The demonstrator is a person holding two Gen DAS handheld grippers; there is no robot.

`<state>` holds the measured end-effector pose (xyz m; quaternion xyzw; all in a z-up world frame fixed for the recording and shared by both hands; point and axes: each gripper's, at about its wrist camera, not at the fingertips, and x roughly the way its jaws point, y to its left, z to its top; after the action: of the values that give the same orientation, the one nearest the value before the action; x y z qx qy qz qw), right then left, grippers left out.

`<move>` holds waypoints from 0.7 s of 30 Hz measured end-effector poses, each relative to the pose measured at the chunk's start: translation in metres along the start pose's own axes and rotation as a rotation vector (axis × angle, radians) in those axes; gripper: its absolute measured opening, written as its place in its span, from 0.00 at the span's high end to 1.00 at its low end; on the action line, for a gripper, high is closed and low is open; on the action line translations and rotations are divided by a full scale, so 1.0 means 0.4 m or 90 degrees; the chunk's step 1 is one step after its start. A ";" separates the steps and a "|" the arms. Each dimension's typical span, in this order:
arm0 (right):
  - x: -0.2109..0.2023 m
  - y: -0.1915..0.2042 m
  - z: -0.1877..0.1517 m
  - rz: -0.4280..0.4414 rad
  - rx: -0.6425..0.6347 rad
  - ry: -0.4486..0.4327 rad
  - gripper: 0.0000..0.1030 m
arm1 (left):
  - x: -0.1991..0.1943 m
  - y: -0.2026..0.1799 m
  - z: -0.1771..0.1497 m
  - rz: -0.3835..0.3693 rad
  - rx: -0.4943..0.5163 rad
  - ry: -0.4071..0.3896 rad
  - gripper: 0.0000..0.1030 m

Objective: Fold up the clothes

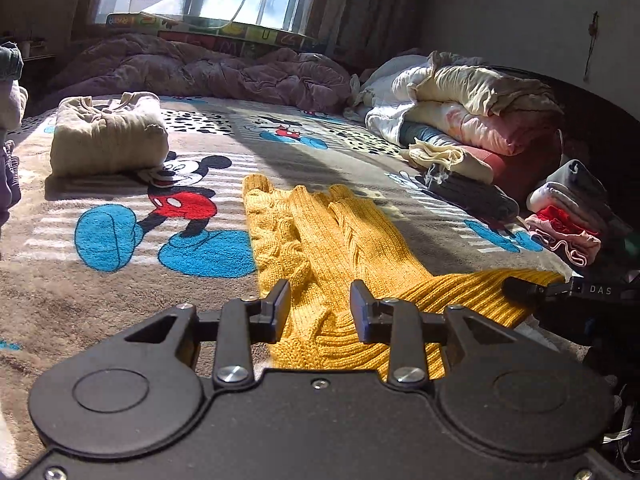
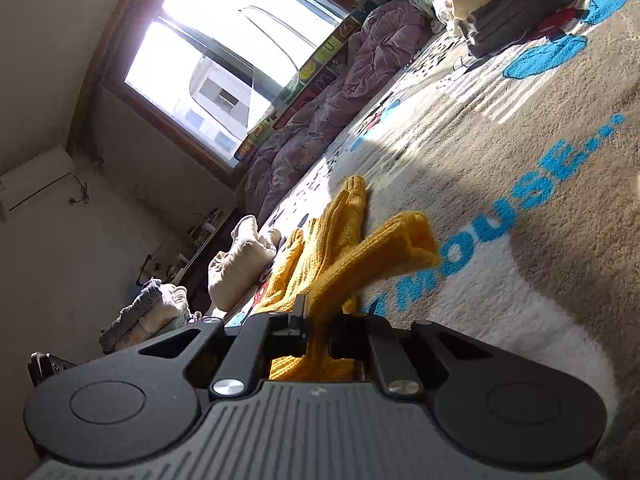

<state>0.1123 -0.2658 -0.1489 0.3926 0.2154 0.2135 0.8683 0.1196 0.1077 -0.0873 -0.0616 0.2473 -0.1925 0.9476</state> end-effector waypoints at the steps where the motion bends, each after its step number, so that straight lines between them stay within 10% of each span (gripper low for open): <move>1: -0.002 0.010 0.004 -0.001 -0.007 -0.003 0.89 | -0.010 -0.002 -0.006 -0.014 0.016 0.003 0.69; 12: 0.016 0.140 0.048 -0.048 -0.080 -0.016 0.89 | -0.034 -0.070 -0.109 -0.129 0.228 0.058 0.49; 21: 0.126 0.245 0.118 -0.094 -0.121 0.007 0.89 | 0.020 -0.062 -0.137 -0.176 0.235 0.120 0.43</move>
<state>0.1592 -0.2078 -0.0551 0.2907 0.2271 0.1706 0.9137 0.0906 0.0808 -0.1334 0.0977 0.2847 -0.3668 0.8802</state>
